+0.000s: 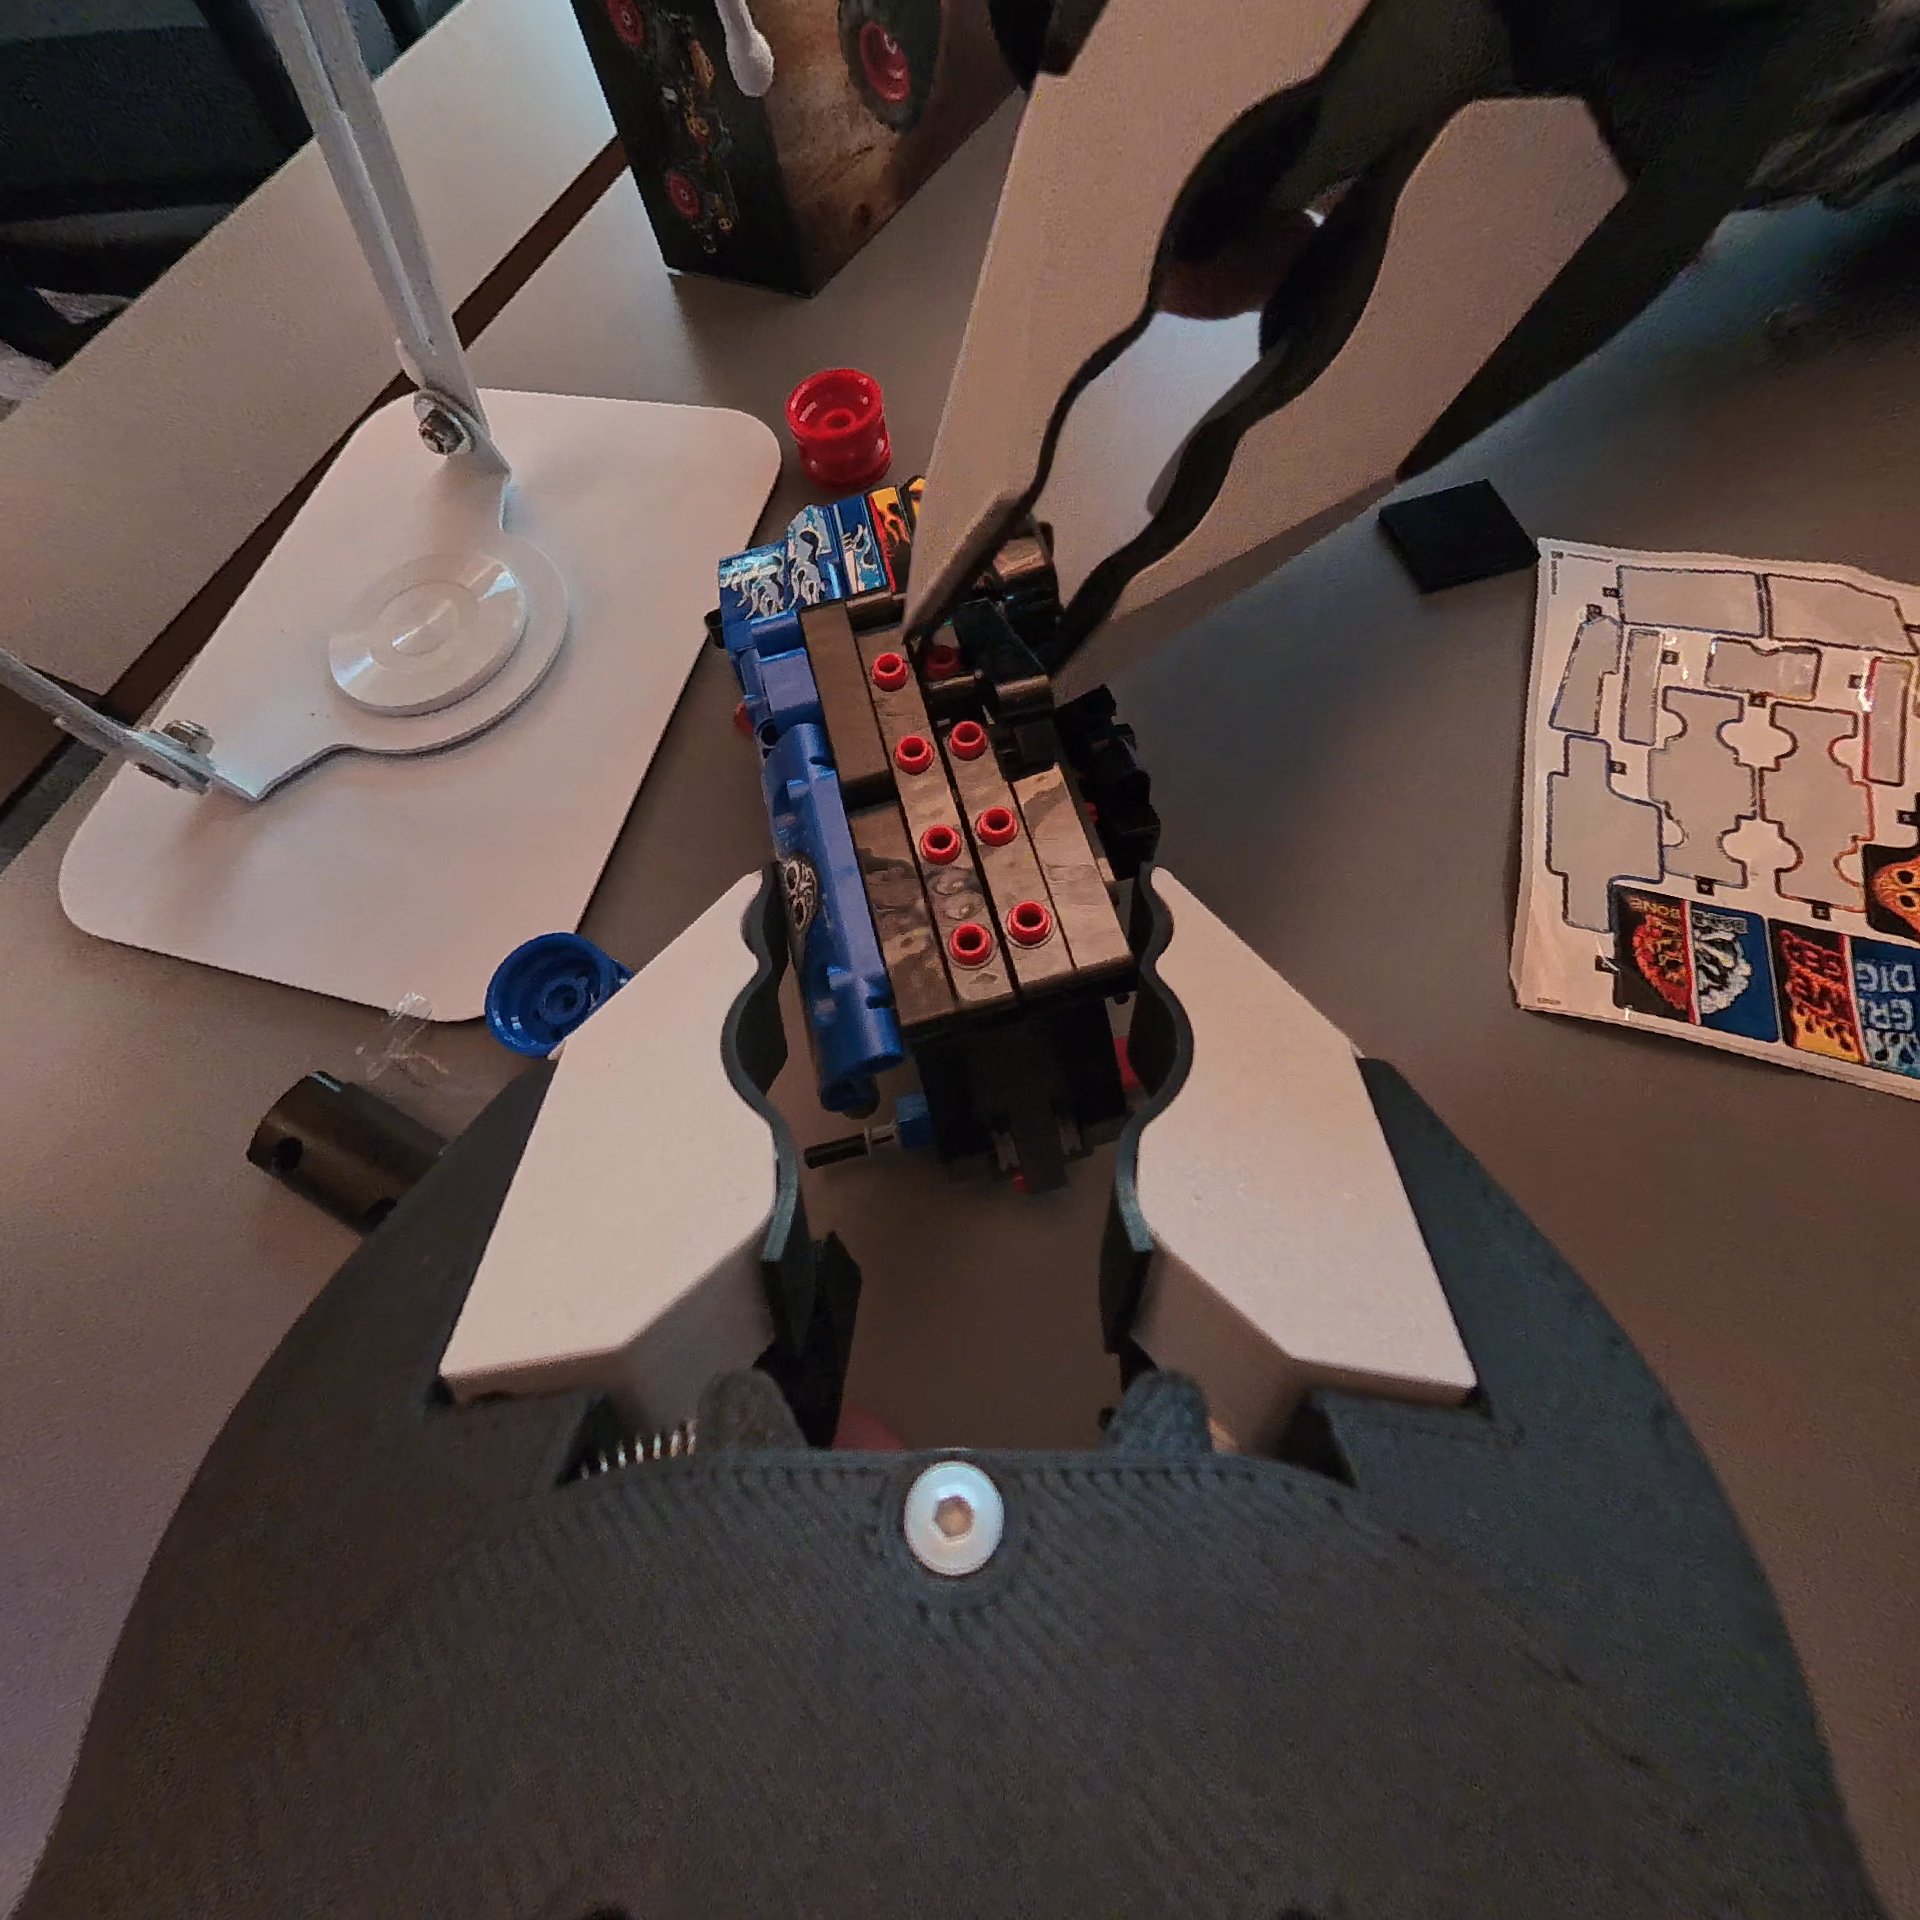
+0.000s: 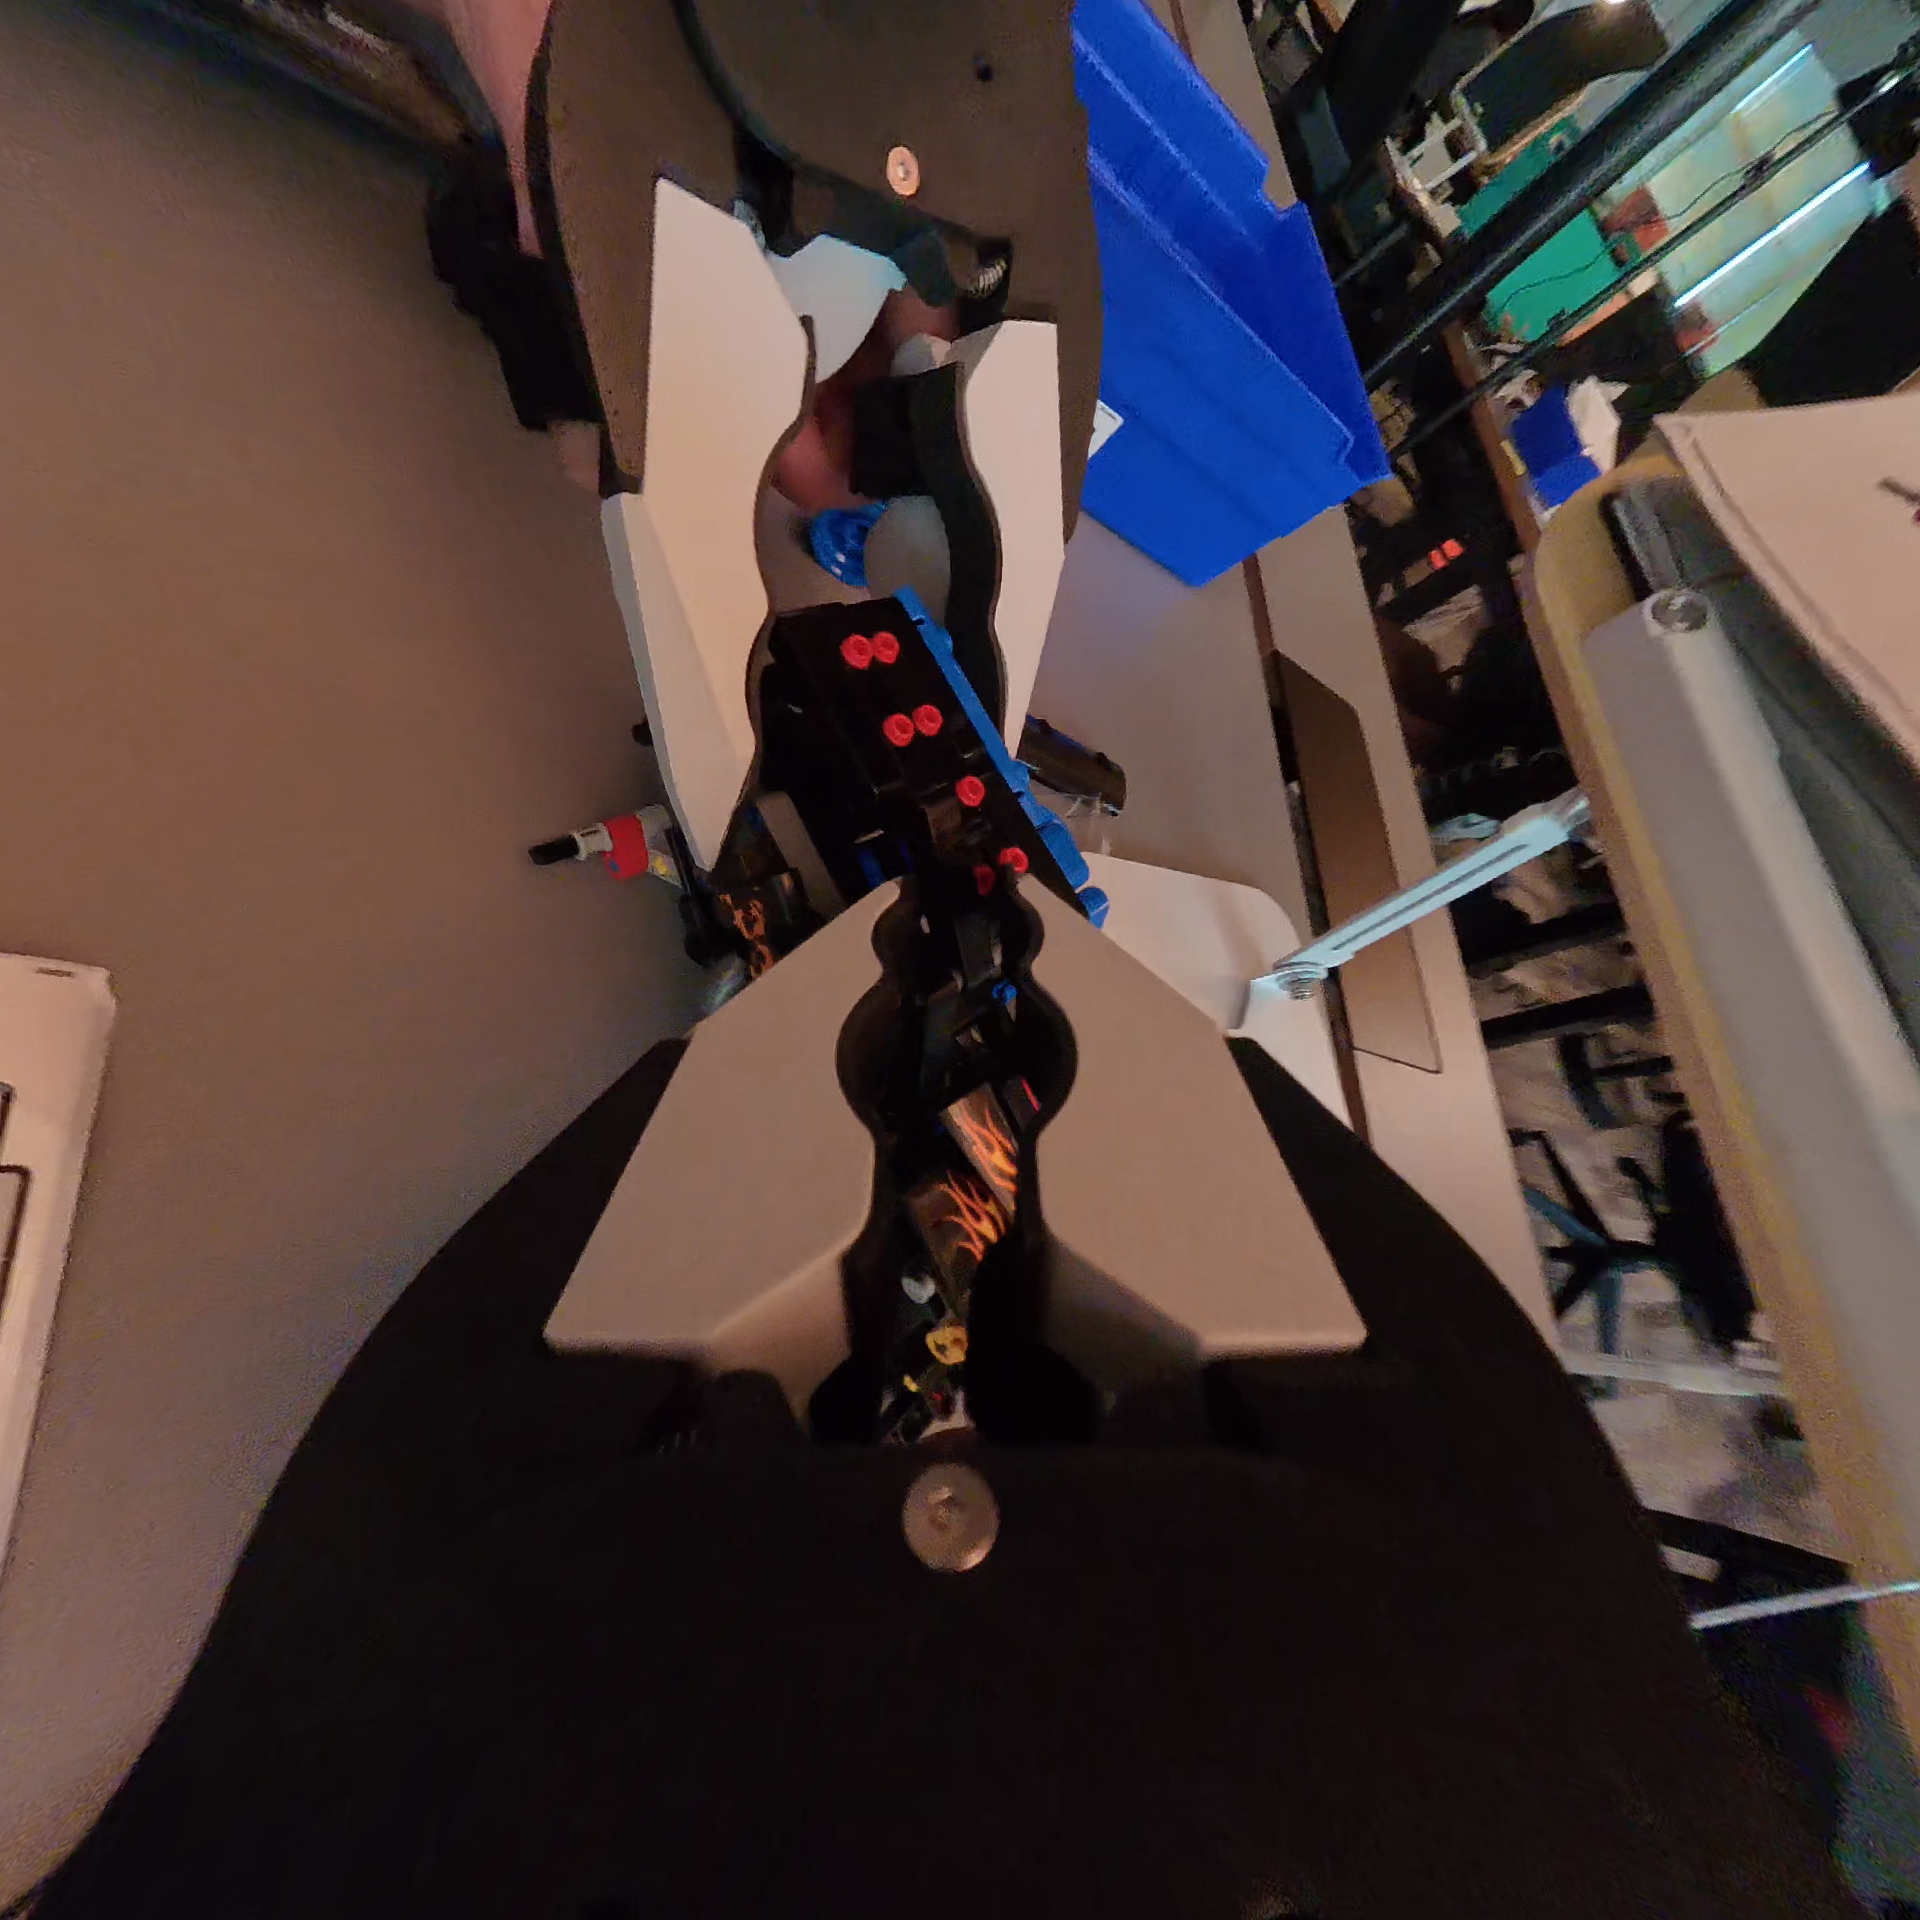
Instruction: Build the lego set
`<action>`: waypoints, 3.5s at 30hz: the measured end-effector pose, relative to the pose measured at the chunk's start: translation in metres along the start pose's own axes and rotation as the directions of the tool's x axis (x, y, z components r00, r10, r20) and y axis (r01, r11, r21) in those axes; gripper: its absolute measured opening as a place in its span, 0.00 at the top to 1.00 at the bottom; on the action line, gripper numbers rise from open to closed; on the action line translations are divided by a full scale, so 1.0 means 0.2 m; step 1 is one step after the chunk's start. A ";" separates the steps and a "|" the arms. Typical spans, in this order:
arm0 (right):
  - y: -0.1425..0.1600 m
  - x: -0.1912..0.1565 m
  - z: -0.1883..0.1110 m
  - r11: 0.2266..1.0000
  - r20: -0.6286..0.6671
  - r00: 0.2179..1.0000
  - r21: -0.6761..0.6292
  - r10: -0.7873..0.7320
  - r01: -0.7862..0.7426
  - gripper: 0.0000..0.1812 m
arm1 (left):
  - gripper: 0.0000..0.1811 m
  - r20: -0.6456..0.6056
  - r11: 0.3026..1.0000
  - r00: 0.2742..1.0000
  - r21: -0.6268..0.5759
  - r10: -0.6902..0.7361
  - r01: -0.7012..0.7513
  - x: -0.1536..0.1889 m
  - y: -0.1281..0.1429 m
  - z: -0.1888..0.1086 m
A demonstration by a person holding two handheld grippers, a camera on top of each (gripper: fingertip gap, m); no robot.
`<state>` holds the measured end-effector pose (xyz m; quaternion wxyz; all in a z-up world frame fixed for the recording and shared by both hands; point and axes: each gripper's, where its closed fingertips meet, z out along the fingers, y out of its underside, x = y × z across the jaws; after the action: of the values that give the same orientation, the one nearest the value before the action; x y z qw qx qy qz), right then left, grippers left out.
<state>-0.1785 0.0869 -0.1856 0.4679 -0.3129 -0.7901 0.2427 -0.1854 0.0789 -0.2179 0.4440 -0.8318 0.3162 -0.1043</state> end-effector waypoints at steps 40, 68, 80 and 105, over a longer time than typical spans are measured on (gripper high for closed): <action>0.06 -0.03 -0.07 0.854 -0.076 0.853 -0.118 -0.516 0.506 0.96 | 0.66 -0.050 0.998 0.997 0.035 -0.055 0.057 0.01 -0.01 0.03; 0.06 -0.04 -0.07 0.927 -0.026 0.931 -0.115 -0.363 0.358 0.95 | 0.63 0.007 1.000 1.000 0.002 0.027 -0.027 0.00 -0.02 0.03; 0.04 0.01 -0.16 0.981 0.023 0.981 -0.007 -0.193 0.193 0.93 | 0.68 0.035 0.993 0.998 0.096 0.060 -0.063 0.00 -0.12 -0.02; 0.08 0.01 -0.16 0.998 0.087 0.995 -0.011 -0.057 0.058 0.91 | 0.73 0.088 0.992 0.993 0.101 0.073 -0.082 -0.01 -0.13 0.01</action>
<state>-0.1466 0.1021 -0.1812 0.4378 -0.2822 -0.8200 0.2374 -0.1754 0.0924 -0.1967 0.5035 -0.7983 0.3234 -0.0680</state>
